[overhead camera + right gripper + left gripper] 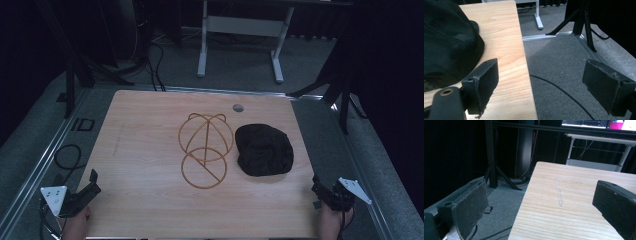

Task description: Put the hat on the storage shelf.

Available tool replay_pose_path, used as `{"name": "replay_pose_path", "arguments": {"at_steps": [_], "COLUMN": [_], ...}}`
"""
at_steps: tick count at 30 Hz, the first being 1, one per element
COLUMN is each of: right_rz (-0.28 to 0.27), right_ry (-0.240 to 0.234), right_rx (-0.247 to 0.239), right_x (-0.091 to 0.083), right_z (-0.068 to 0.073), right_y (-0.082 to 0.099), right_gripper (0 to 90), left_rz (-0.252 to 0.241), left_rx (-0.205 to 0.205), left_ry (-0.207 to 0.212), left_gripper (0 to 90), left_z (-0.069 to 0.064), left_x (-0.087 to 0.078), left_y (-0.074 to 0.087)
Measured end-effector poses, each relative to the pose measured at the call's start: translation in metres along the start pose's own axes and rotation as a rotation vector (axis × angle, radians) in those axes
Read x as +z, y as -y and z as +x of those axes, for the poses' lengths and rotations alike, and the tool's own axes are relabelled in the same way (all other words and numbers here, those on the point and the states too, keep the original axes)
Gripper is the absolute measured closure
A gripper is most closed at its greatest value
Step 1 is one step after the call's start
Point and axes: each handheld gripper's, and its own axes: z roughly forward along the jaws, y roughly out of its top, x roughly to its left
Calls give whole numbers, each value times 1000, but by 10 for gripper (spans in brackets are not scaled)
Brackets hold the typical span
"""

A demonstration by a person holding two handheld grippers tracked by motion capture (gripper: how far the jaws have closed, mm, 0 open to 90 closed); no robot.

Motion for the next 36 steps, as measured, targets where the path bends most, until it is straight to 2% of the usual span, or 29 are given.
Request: {"name": "replay_pose_path", "arguments": {"at_steps": [2, 4, 8, 11, 12, 13, 16, 18, 21, 23, 24, 26, 29, 33, 36], "right_rz": [10, 3, 7, 6, 8, -2, -27, -58, -100, -107, -107, -120, -130, -149, -157], "right_ry": [5, 11, 5, 1, -9, -42, -79, -113, -140, -176, -176, -221, -265, -301, -347], "right_rx": [1, 5, 19, 24, 32, 33, 30, 29, 7, -3, -3, -39, -54, -103, -142], "right_x": [1, 0, -1, -2, -2, -5, -9, -14, -20, -22, -22, -25, -27, -29, -29], "right_z": [0, 0, -2, -2, -3, -2, 3, 8, 19, 26, 26, 40, 52, 68, 81], "right_y": [0, 0, -1, -1, -2, -8, -20, -31, -47, -56, -56, -69, -80, -92, -99], "right_gripper": [135, 139, 140, 140, 139, 139, 138, 137, 137, 137, 137, 137, 136, 134, 134], "left_rz": [-1, -11, -1, 0, -3, -6, -5, -6, 1, -3, -3, -4, 0, 4, 4], "left_rx": [3, -1, -7, -6, -1, 2, 4, 1, -1, 4, 4, 13, 23, 27, 28], "left_ry": [7, 31, 63, 68, 65, 56, 53, 67, 86, 80, 80, 77, 80, 85, 84], "left_gripper": [5, 5, 5, 5, 5, 5, 5, 5, 5, 5, 5, 5, 5, 5, 5], "left_z": [0, 0, 1, 1, 1, 0, 0, 0, 1, 0, 0, -1, -2, -2, -3], "left_x": [0, -1, 0, 0, 0, 0, 0, -1, 0, 0, 0, -1, 0, 0, 0], "left_y": [0, 0, -1, -1, -1, 0, 0, 0, -1, 0, 0, 0, 0, 0, 0]}}
